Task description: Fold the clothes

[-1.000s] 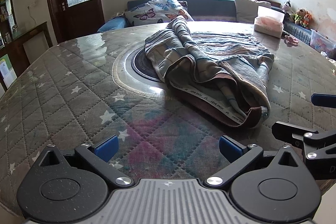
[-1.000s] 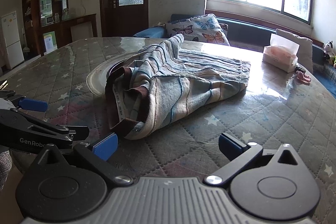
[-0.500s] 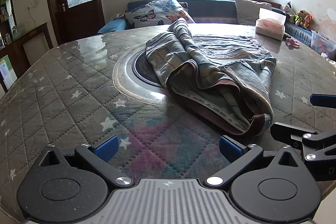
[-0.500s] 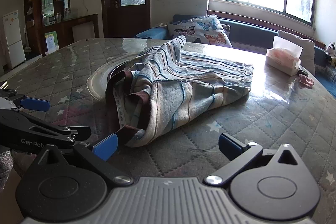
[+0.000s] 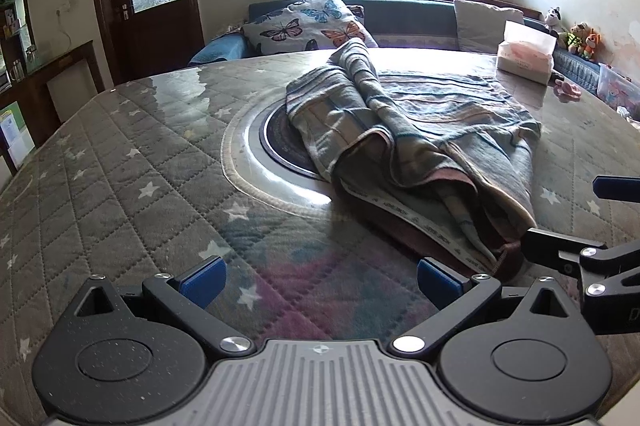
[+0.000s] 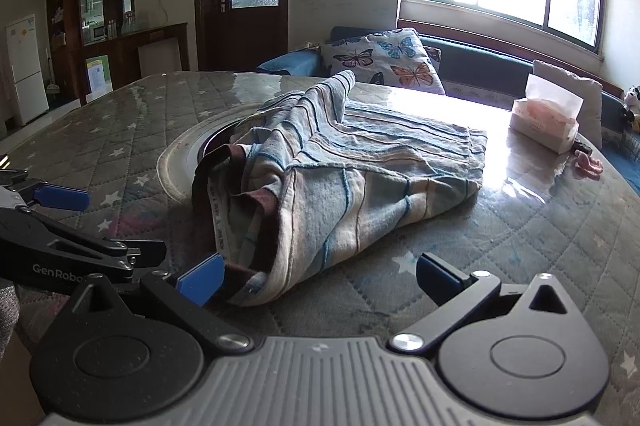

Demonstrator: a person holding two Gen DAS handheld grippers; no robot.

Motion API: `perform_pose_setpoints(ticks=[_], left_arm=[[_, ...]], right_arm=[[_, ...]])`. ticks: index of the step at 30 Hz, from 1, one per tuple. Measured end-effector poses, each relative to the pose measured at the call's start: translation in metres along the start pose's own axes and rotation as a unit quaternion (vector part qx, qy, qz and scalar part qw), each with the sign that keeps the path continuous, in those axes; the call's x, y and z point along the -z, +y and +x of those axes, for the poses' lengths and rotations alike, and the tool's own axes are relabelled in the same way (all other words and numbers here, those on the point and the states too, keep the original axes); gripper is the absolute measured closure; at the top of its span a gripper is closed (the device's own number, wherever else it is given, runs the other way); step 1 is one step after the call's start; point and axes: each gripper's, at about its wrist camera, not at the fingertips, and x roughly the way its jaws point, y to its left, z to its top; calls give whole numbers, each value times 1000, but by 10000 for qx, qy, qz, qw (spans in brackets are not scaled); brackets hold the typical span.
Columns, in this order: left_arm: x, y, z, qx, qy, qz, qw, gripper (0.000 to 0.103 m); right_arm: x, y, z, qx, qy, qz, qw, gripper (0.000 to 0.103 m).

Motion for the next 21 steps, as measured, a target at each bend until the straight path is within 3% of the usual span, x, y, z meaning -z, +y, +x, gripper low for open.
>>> perform_pose_setpoints(ticks=[10,21], left_arm=[[-26,22,18,-136,-1,-190,9997,2],[-67,39,44,-199,-61,-174,9996,21]], right_arm=[[-28,-4,19,-44,25,-35,10000,1],[-72,-21,58,-36,94,89,9999,18]])
